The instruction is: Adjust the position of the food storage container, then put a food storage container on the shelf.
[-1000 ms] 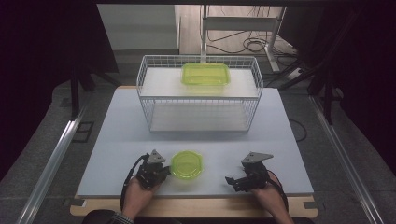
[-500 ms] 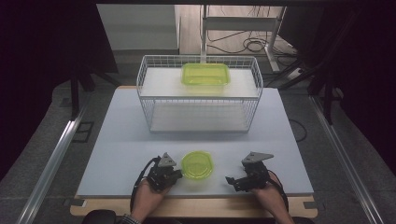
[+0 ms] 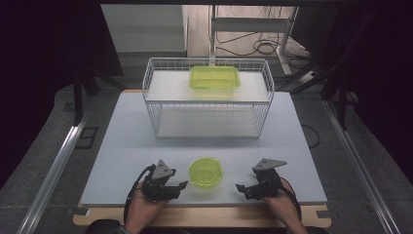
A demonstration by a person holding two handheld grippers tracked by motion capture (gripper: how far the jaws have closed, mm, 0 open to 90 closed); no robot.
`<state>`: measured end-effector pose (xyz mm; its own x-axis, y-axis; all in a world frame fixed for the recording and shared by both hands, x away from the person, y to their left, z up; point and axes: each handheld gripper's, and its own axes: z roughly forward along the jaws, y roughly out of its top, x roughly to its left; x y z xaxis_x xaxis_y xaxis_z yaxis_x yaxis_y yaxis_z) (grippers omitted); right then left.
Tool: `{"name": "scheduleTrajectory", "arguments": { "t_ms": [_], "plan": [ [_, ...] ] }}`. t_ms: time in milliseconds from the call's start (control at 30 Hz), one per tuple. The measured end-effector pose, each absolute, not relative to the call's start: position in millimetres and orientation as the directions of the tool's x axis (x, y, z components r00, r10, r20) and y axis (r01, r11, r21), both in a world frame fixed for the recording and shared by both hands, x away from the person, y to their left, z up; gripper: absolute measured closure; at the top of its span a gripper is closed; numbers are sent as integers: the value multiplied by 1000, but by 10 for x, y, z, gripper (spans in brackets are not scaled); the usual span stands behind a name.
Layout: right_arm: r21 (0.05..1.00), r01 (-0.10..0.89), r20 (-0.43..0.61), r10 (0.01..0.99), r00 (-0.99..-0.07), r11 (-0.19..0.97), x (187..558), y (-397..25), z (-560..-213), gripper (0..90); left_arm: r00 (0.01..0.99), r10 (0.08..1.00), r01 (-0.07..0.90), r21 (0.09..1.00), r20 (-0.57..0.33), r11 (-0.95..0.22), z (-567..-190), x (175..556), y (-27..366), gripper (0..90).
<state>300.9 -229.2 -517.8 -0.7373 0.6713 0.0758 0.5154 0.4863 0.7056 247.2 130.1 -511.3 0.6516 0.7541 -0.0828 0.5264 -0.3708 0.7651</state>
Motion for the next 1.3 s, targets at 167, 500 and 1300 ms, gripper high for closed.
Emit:
{"name": "scheduleTrajectory", "arguments": {
  "t_ms": [167, 500, 1300],
  "plan": [
    [705, 518, 78, 672, -736, 485, 3011, -2291, -5185, 61, 649, 759, 510, 772, -56, -379, -5097, 2432, 1379, 149],
    [703, 521, 84, 671, -736, 483, 3015, -2295, -5190, 61, 640, 768, 492, 772, -7, -403, -5168, 2300, 1535, 27],
    [739, 515, 131, 657, -742, 434, 3031, -2282, -5132, 52, 620, 783, 493, 757, 40, -429, -5267, 2256, 1618, 4]
  ]
}}
